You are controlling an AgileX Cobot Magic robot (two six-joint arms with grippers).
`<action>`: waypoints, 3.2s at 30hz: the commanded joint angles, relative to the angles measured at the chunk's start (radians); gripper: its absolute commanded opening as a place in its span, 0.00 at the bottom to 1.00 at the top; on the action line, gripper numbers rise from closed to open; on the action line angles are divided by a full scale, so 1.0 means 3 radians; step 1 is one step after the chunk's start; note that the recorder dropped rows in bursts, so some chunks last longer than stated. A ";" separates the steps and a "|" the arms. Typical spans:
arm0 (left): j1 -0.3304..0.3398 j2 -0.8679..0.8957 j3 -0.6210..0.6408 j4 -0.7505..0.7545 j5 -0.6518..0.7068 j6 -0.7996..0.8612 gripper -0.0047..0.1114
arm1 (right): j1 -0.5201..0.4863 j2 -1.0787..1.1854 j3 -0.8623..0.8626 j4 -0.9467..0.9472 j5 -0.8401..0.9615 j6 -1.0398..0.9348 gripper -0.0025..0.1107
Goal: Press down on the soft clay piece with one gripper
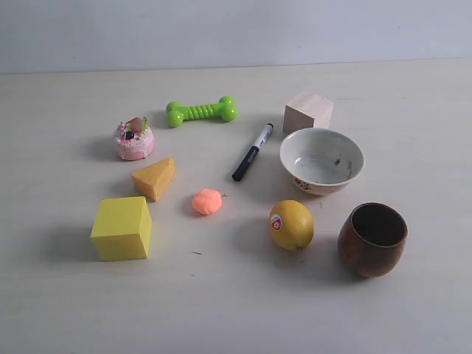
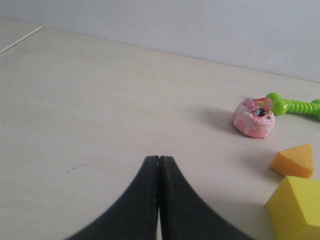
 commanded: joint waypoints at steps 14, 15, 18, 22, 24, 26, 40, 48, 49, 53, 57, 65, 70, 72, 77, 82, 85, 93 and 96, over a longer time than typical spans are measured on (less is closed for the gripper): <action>-0.0016 -0.0023 0.0009 -0.0021 -0.0004 0.0010 0.04 | 0.0002 -0.0021 0.0016 -0.0022 -0.1294 0.0001 0.02; -0.0016 -0.0023 0.0009 -0.0021 -0.0004 0.0010 0.04 | 0.0002 -0.0021 0.0016 -0.0022 -0.1337 0.0001 0.02; -0.0016 -0.0023 0.0009 -0.0021 -0.0004 0.0010 0.04 | 0.0002 -0.0021 0.0016 -0.0022 -0.1501 0.0001 0.02; -0.0016 -0.0023 0.0009 -0.0021 -0.0004 0.0010 0.04 | 0.0002 -0.0021 0.0016 -0.0022 -0.1605 0.0001 0.02; -0.0016 -0.0023 0.0009 -0.0021 -0.0004 0.0010 0.04 | 0.0002 -0.0021 0.0016 -0.0022 -0.1748 0.0001 0.02; -0.0016 -0.0023 0.0009 -0.0021 -0.0004 0.0010 0.04 | 0.0002 -0.0021 0.0016 -0.0022 -0.2102 0.0087 0.02; -0.0016 -0.0023 0.0009 -0.0021 -0.0004 0.0010 0.04 | 0.0002 -0.0021 -0.0436 -0.0374 -0.2231 0.0700 0.02; -0.0016 -0.0023 0.0009 -0.0021 -0.0004 0.0010 0.04 | 0.0002 0.0458 -0.1276 -0.0806 -0.1482 0.0709 0.02; -0.0016 -0.0023 0.0009 -0.0021 -0.0004 0.0010 0.04 | 0.0002 0.0546 -0.1367 -0.0822 -0.1389 0.0709 0.02; -0.0016 -0.0023 0.0009 -0.0021 -0.0004 0.0010 0.04 | 0.0024 0.1037 -0.1759 -0.0822 -0.1143 0.0709 0.02; -0.0016 -0.0023 0.0009 -0.0021 -0.0004 0.0010 0.04 | 0.0300 0.1529 -0.2079 -0.0822 -0.1123 0.0643 0.02; -0.0016 -0.0023 0.0009 -0.0021 -0.0004 0.0010 0.04 | 0.1193 0.2554 -0.2760 -0.0816 -0.0820 0.0167 0.02; -0.0016 -0.0023 0.0009 -0.0021 -0.0004 0.0010 0.04 | 0.1658 0.3252 -0.3195 -0.0809 -0.0406 0.0064 0.02; -0.0016 -0.0023 0.0009 -0.0021 -0.0004 0.0010 0.04 | 0.1804 0.3520 -0.3325 -0.0809 -0.0288 0.0032 0.02; -0.0016 -0.0023 0.0009 -0.0021 -0.0004 0.0010 0.04 | 0.2078 0.4112 -0.3691 -0.0721 0.0109 -0.0026 0.02; -0.0016 -0.0023 0.0009 -0.0021 -0.0004 0.0010 0.04 | 0.2135 0.4701 -0.4055 -0.0461 0.0619 -0.0090 0.02; -0.0016 -0.0023 0.0009 -0.0021 -0.0004 0.0010 0.04 | 0.2135 0.4962 -0.4225 -0.0379 0.0859 -0.0115 0.02; -0.0016 -0.0023 0.0009 -0.0021 -0.0004 0.0010 0.04 | 0.2135 0.5462 -0.4730 -0.0221 0.1542 -0.0331 0.02; -0.0016 -0.0023 0.0009 -0.0021 -0.0004 0.0010 0.04 | 0.2135 0.5654 -0.5037 -0.0081 0.1768 -0.0434 0.02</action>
